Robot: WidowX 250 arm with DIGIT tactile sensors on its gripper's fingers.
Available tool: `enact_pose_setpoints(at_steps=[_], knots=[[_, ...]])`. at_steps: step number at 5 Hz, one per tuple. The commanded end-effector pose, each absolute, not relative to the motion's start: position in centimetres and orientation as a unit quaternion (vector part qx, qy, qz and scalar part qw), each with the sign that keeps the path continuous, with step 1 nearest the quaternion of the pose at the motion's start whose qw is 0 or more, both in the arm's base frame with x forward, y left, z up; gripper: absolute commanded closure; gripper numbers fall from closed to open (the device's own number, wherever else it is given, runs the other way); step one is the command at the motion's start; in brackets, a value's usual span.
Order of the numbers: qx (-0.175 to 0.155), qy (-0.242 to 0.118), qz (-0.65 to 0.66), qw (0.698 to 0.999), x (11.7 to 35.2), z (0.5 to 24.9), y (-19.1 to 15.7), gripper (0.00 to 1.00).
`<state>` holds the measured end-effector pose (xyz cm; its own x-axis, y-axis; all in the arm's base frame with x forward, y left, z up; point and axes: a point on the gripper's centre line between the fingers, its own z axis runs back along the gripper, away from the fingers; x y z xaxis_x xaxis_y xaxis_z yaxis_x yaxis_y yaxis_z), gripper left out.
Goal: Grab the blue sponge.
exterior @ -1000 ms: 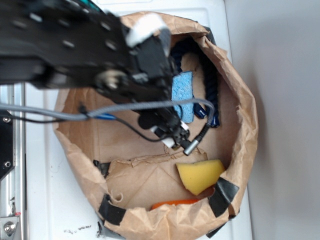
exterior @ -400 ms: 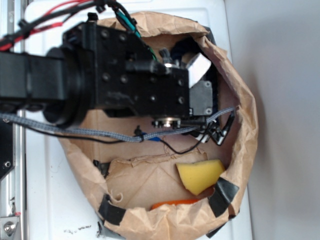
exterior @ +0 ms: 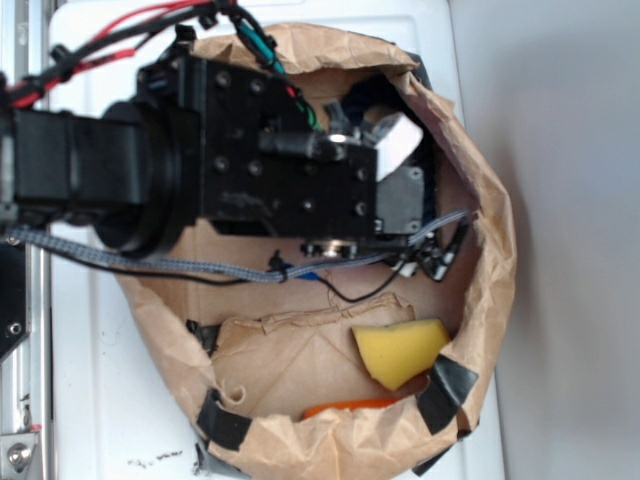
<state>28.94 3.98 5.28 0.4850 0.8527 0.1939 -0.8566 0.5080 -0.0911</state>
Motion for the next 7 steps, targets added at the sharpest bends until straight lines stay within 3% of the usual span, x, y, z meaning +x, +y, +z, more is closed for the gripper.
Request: enact_pose_setpoints(at_steps=[1, 3, 4, 6, 7], knots=[[-0.026, -0.117, 0.538, 0.834, 26.6, 9.3, 8.2, 0.0], [-0.028, -0.168, 0.542, 0.823, 27.6, 7.7, 6.7, 0.0], [-0.011, -0.184, 0.549, 0.815, 28.8, 6.5, 5.6, 0.0], [-0.01, -0.16, 0.548, 0.821, 29.6, 7.1, 3.8, 0.0], [-0.002, -0.164, 0.55, 0.819, 30.1, 6.5, 3.7, 0.0]])
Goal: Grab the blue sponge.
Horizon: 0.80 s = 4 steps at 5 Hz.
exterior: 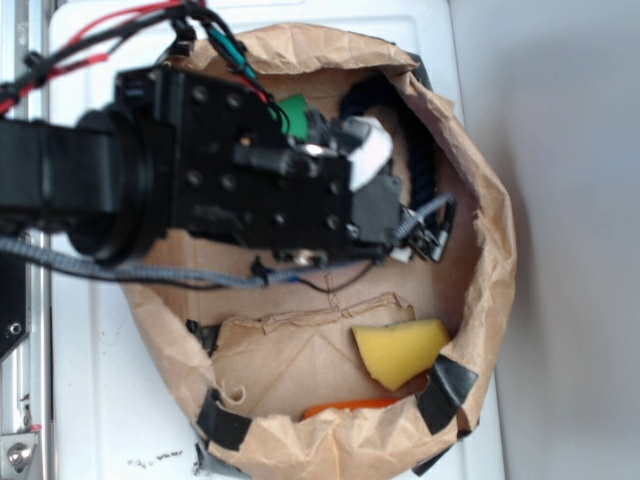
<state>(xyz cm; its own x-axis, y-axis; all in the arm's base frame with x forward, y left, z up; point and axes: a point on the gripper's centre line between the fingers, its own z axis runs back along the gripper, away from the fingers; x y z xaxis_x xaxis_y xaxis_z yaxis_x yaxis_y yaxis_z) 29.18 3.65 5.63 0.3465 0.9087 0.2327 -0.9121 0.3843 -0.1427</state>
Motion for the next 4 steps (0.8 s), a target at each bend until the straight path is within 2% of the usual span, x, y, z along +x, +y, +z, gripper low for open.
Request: enact_pose_setpoints(at_steps=[1, 4], knots=[[0.018, -0.173, 0.55, 0.817, 30.8, 5.2, 3.3, 0.0], [0.037, -0.172, 0.564, 0.807, 32.5, 4.4, 3.4, 0.0]])
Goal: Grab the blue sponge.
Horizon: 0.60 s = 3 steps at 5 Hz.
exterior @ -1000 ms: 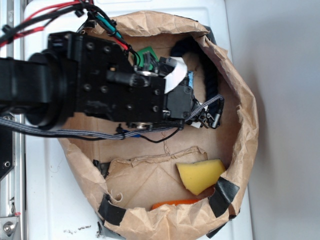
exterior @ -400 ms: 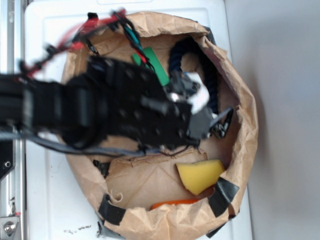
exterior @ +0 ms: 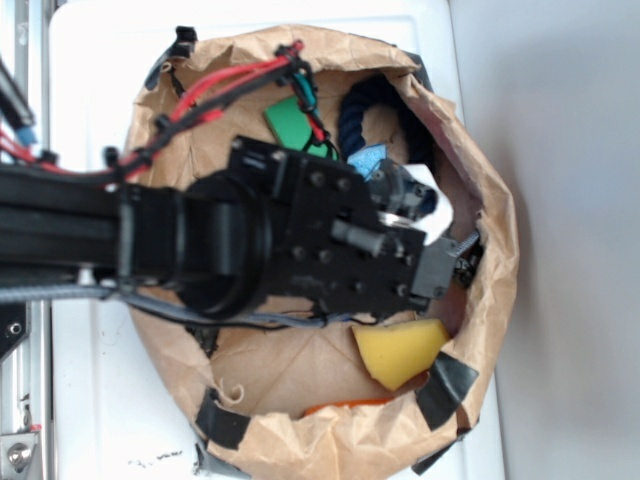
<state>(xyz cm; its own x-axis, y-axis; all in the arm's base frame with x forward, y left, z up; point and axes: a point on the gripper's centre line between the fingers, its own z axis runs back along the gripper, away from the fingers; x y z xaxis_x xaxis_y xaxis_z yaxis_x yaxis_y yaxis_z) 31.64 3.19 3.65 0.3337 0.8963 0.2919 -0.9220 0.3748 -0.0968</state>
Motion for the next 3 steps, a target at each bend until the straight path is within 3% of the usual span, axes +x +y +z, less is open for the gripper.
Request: enact_pose_setpoints(at_steps=[1, 2, 3], knots=[[0.043, -0.177, 0.56, 0.808, 32.65, 3.91, 3.22, 1.0], [0.044, -0.183, 0.555, 0.81, 32.59, 4.28, 3.18, 1.0], [0.048, -0.187, 0.553, 0.81, 32.49, 4.27, 3.22, 0.94]])
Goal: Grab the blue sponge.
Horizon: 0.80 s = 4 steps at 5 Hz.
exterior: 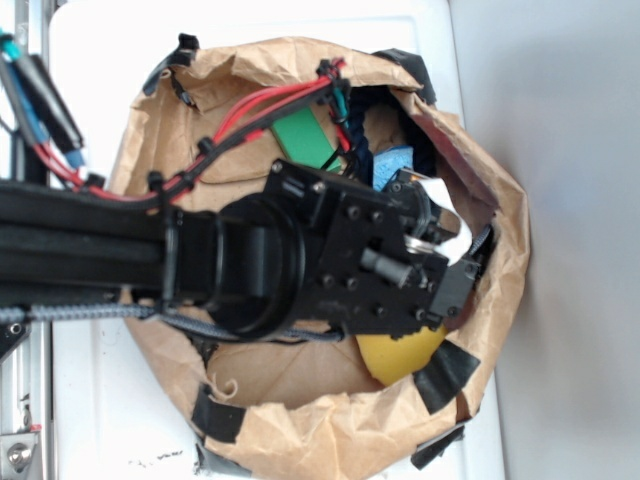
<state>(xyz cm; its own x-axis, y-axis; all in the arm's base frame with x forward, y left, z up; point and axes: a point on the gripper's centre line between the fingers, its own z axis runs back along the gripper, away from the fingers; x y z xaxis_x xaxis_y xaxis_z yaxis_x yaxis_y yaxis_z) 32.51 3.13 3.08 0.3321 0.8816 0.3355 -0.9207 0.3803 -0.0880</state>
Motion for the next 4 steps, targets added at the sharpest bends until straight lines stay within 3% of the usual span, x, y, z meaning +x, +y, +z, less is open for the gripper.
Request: enact_pose_setpoints(at_steps=[1, 2, 3, 4], knots=[[0.039, -0.184, 0.543, 0.818, 31.7, 5.0, 3.3, 1.0], [0.02, -0.154, 0.489, 0.858, 29.9, 7.7, 3.5, 1.0], [0.05, -0.078, 0.377, 0.922, 27.9, 11.1, 4.6, 1.0], [0.096, -0.032, 0.317, 0.943, 26.6, 13.9, 5.1, 1.0]])
